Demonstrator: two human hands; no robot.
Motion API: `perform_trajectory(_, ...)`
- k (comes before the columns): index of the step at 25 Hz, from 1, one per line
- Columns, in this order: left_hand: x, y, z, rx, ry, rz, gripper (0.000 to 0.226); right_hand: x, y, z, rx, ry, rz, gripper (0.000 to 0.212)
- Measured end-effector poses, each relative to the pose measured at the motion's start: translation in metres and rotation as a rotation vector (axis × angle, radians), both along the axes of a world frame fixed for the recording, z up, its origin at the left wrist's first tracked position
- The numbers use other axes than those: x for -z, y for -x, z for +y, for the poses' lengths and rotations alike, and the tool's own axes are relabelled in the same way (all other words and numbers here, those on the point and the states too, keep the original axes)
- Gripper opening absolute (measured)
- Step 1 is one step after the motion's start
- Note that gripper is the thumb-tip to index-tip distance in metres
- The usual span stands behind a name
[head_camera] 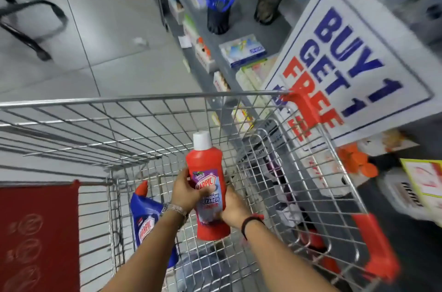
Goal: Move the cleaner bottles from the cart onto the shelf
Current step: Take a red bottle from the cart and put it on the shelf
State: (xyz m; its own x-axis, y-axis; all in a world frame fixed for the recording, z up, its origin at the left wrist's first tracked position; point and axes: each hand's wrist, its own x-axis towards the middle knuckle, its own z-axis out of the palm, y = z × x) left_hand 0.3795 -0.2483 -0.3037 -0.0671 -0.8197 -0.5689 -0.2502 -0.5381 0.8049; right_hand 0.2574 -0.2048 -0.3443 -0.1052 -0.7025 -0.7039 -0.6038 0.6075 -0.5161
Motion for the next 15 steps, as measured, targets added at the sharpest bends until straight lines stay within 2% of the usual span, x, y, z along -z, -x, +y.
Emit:
perform_trajectory(3, -0.082, 0.031, 0.003, 0.069, 0.18, 0.099, 0.066, -0.077, 0.035, 0.009, 0.09, 0.224, -0.044, 0.064)
perform_trajectory(7, -0.197, 0.085, 0.027, 0.192, 0.478, 0.22, 0.07, -0.196, 0.085, 0.049, 0.228, 0.541, -0.09, 0.053)
perform_trajectory(11, -0.299, 0.156, 0.078, 0.35, 0.784, 0.37, 0.068, -0.302, 0.145, 0.116, 0.425, 0.851, 0.05, 0.052)
perform_trajectory(15, -0.367, 0.237, 0.116, 0.611, 0.864, 0.542, 0.07, -0.37, 0.208, 0.174, 0.643, 0.989, 0.21, 0.047)
